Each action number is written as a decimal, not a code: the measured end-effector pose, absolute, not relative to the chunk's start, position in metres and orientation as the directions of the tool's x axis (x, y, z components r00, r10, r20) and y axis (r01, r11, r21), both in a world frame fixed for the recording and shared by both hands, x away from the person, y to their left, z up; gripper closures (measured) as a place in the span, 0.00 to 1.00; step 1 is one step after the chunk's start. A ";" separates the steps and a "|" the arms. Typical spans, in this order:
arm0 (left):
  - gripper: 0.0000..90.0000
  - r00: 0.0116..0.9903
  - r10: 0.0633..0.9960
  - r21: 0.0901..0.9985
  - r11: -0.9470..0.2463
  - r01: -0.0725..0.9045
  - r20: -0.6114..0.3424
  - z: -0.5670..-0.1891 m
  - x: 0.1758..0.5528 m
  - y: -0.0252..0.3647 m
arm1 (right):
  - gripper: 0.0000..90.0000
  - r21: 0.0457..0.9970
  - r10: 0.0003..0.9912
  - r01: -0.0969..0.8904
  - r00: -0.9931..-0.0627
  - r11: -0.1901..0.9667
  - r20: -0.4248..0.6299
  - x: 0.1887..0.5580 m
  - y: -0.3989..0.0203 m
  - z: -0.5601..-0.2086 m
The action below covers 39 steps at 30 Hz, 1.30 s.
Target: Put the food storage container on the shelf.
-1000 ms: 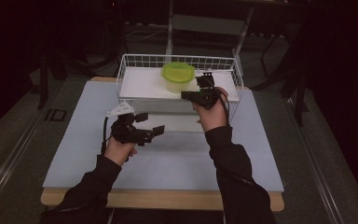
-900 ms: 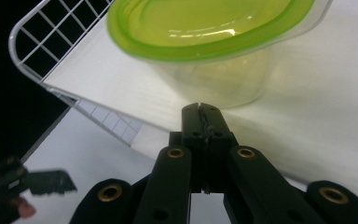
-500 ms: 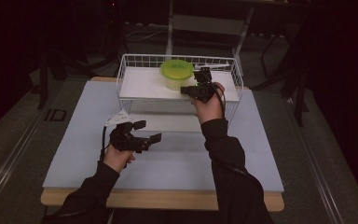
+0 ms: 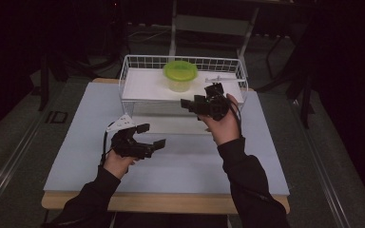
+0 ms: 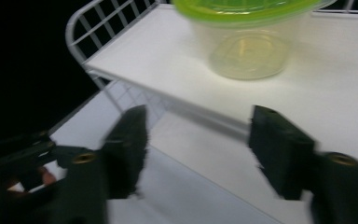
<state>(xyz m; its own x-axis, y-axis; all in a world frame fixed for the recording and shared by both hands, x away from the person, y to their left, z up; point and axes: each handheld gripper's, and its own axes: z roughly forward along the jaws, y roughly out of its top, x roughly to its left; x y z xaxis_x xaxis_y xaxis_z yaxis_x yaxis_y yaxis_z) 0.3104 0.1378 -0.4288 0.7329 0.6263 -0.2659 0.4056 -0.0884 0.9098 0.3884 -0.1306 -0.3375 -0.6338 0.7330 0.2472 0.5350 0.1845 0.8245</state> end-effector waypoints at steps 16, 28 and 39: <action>0.08 0.778 0.592 0.920 -0.151 0.361 -0.209 -0.423 0.278 0.139 | 0.21 0.855 0.652 0.424 -0.745 0.298 0.143 0.321 -0.155 -0.388; 0.08 0.795 0.575 0.902 -0.216 0.375 -0.193 -0.449 0.264 0.135 | 0.20 0.844 0.654 0.439 -0.742 0.308 0.147 0.300 -0.184 -0.433; 0.08 0.781 0.589 0.890 -0.217 0.401 -0.208 -0.467 0.269 0.140 | 0.20 0.819 0.688 0.483 -0.708 0.309 0.158 0.295 -0.217 -0.463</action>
<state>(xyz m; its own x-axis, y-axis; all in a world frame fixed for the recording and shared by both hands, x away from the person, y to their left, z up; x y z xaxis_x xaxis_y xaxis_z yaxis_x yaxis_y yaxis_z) 0.2686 0.1399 -0.4671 0.7808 0.5891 -0.2082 0.4012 -0.2173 0.8898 0.2951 -0.2167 -0.4628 -0.7081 0.6882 0.1577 0.4828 0.3089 0.8194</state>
